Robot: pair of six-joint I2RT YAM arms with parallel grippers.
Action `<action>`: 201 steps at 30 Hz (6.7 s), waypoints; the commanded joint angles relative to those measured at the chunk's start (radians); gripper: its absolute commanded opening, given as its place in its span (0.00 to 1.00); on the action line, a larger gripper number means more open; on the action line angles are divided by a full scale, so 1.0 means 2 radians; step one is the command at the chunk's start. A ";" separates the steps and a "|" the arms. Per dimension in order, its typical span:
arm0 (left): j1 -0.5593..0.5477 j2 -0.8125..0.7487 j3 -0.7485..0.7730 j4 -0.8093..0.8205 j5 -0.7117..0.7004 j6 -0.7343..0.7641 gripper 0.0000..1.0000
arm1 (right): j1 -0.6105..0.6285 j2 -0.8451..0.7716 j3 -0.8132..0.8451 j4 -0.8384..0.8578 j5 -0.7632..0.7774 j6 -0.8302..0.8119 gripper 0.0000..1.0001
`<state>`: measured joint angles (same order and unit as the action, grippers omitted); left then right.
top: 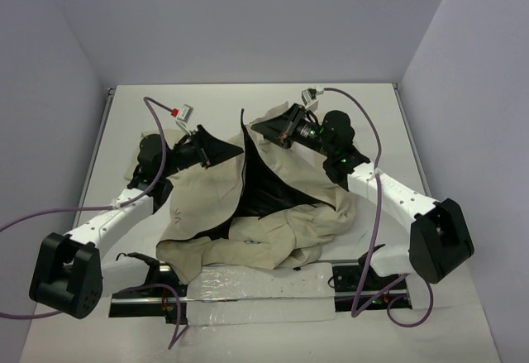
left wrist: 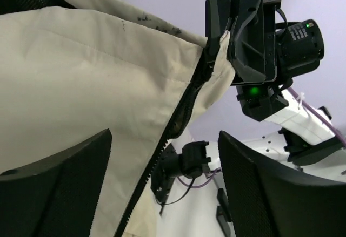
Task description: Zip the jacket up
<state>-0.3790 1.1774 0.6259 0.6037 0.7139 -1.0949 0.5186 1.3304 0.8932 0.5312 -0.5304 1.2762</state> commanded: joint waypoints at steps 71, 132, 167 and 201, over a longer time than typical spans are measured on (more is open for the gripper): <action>0.050 0.171 0.150 0.319 0.150 -0.151 0.09 | -0.008 0.022 0.047 0.058 -0.075 0.024 0.00; 0.031 -0.023 0.058 0.031 0.078 0.005 0.00 | -0.127 0.254 0.494 -0.076 0.076 0.002 0.00; -0.177 -0.408 -0.138 -0.433 -0.091 -0.034 0.00 | -0.213 0.369 0.658 -0.169 0.132 -0.036 0.00; -0.177 -0.472 -0.127 -0.512 -0.192 -0.051 0.00 | -0.224 0.336 0.613 -0.169 0.134 -0.067 0.00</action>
<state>-0.7216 0.1825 0.3179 -0.4133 0.3352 -1.2234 0.1062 2.1103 2.1277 0.0871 -0.3441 1.1760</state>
